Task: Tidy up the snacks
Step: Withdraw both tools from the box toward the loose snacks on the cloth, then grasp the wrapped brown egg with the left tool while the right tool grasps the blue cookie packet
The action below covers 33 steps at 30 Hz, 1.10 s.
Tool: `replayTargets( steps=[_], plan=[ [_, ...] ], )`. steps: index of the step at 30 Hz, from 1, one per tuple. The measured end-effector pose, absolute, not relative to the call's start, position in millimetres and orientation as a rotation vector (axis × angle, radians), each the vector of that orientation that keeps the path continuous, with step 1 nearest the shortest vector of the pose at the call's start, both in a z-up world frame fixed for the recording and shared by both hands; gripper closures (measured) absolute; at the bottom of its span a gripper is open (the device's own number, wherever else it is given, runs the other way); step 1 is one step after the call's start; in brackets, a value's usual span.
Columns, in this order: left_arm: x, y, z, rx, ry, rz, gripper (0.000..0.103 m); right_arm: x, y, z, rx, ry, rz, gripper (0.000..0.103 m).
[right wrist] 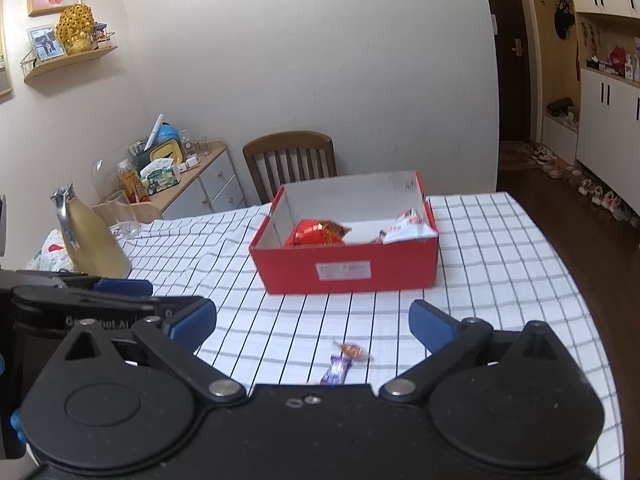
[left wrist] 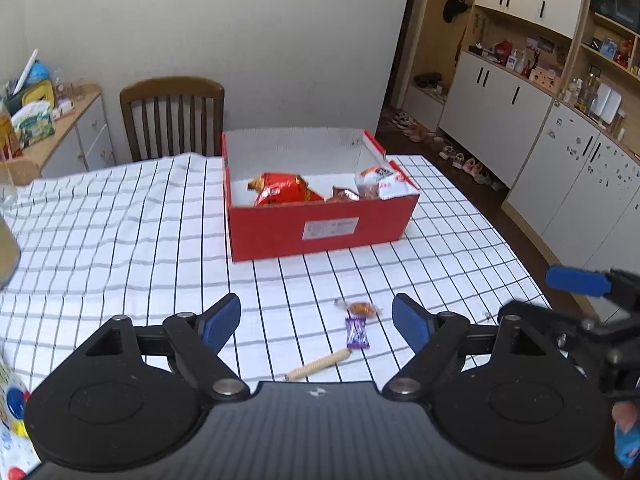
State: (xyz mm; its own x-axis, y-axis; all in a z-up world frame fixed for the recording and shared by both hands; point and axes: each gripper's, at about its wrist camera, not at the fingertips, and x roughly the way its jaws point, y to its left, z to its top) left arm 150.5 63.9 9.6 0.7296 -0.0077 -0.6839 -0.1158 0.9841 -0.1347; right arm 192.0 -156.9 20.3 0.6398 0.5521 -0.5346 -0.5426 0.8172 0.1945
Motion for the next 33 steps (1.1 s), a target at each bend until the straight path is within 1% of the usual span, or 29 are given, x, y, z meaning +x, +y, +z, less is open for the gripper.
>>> replayTargets(
  steps=[15,23,33],
  plan=[
    [136,73,-54,-0.265,0.916,0.110,0.020,150,-147,-49,-0.075,0.738,0.658,0.000],
    [142,77,-90,-0.309,1.020,0.110,0.020,141,-134,-79,-0.131,0.818,0.708,0.000],
    [154,91,-128,-0.371,1.122,0.167,0.020,140,-115,-110,-0.278,0.881,0.777,0.001]
  ],
)
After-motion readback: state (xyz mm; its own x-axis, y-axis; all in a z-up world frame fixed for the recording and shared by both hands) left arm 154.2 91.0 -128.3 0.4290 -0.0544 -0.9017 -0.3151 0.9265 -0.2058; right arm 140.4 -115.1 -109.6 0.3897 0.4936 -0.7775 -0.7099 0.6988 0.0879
